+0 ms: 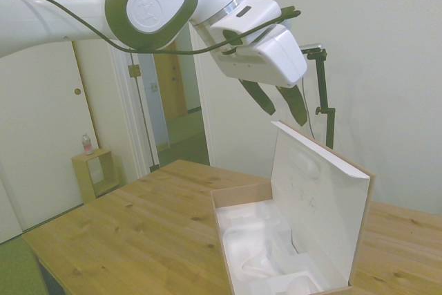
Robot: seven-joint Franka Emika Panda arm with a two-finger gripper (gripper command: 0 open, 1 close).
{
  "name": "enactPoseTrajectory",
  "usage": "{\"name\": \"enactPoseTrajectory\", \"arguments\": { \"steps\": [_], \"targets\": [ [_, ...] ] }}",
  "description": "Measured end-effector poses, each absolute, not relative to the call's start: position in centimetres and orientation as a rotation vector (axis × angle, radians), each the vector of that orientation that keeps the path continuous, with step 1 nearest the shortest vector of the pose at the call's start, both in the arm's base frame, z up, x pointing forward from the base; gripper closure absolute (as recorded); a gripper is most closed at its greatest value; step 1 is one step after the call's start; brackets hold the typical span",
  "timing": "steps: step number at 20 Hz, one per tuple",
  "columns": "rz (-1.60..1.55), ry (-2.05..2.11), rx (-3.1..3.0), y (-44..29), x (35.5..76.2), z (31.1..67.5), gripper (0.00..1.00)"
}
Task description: Close the box
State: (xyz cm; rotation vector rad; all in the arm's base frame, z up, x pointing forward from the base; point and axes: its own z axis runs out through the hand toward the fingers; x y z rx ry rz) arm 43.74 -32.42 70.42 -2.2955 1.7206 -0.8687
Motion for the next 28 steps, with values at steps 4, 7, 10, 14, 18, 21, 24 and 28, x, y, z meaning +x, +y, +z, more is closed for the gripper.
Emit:
{"name": "enactPoseTrajectory", "arguments": {
  "steps": [4,7,10,14,18,21,24,28],
  "targets": [
    [-0.902,1.774,-2.277,-35.4,43.7,70.9,0.0],
    [-0.928,1.81,-2.258,-37.5,43.8,71.3,0.0],
    [-0.94,1.828,-2.234,-39.1,44.7,71.3,0.0],
    [-0.904,1.837,-2.231,-40.8,46.5,70.3,0.0],
    [-0.864,1.864,-2.232,-42.7,48.5,68.1,0.0],
    [-0.835,1.876,-2.225,-43.8,49.4,66.6,0.0],
    [-0.7,1.811,-2.227,-42.8,50.5,64.5,0.0],
    [-0.563,1.687,-2.19,-39.1,52.1,62.5,0.0]
  ]
}}
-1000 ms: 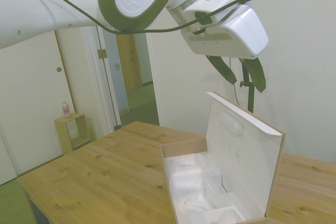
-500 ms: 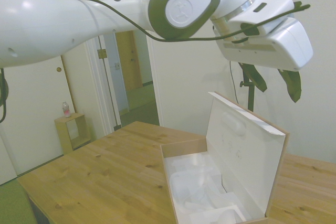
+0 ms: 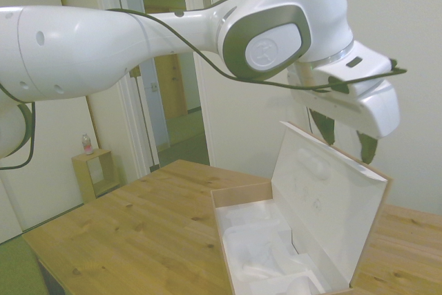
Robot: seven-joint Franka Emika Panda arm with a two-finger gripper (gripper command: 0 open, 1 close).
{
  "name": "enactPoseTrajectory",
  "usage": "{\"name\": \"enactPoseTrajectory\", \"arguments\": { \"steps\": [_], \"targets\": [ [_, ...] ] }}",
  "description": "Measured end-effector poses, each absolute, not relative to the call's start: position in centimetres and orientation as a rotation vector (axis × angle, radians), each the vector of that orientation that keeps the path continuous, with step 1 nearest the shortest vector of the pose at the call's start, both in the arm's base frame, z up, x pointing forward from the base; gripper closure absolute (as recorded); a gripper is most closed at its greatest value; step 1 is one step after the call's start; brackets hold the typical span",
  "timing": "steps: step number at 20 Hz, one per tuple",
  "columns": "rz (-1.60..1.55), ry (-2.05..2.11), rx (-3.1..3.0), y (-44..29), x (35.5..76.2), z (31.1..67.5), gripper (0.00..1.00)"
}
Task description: Close the box
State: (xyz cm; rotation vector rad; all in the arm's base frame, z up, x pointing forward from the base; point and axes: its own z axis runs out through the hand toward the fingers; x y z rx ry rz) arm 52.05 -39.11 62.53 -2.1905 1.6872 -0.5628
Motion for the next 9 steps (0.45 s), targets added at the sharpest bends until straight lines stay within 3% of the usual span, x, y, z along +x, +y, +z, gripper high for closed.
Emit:
{"name": "enactPoseTrajectory", "arguments": {
  "steps": [3,9],
  "targets": [
    [-0.478,1.581,-2.206,-34.2,51.7,62.5,0.0],
    [-0.38,1.302,-2.413,-17.6,51.5,62.2,0.0]
  ]
}}
